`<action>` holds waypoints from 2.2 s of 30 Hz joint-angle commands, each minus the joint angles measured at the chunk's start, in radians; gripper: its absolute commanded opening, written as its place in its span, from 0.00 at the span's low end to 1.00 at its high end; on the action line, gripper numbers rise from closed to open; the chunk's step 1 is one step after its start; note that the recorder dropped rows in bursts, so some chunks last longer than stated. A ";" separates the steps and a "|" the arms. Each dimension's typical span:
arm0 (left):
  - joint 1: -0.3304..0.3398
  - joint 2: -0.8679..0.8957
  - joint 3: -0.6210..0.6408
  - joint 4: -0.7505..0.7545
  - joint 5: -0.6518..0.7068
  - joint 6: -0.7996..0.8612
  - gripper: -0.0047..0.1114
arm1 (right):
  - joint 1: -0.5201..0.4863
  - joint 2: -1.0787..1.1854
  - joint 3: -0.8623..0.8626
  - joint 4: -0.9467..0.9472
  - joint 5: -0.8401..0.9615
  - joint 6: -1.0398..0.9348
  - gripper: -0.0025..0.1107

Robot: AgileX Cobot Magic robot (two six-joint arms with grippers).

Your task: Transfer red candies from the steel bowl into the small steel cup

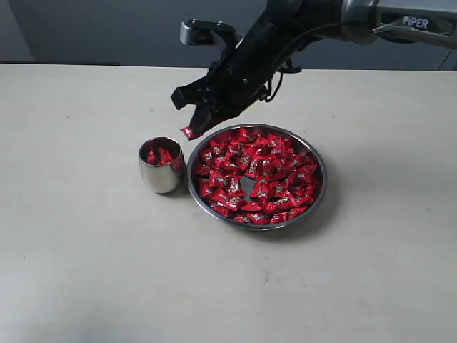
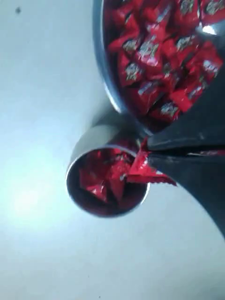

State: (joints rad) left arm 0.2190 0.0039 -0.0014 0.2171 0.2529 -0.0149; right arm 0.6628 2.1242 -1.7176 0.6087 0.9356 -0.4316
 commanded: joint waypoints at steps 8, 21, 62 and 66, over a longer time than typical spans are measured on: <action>-0.003 -0.004 0.001 0.004 -0.013 -0.004 0.04 | 0.095 0.053 -0.002 -0.009 -0.108 -0.046 0.16; -0.003 -0.004 0.001 0.004 -0.013 -0.004 0.04 | 0.017 -0.046 -0.002 -0.207 -0.146 0.075 0.34; -0.003 -0.004 0.001 0.004 -0.013 -0.004 0.04 | -0.101 0.094 0.057 -0.127 0.140 0.091 0.52; -0.003 -0.004 0.001 0.004 -0.013 -0.004 0.04 | -0.077 0.137 0.057 -0.130 0.142 0.091 0.52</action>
State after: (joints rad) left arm 0.2190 0.0039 -0.0014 0.2171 0.2529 -0.0149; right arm 0.5723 2.2467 -1.6657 0.4782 1.0792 -0.3371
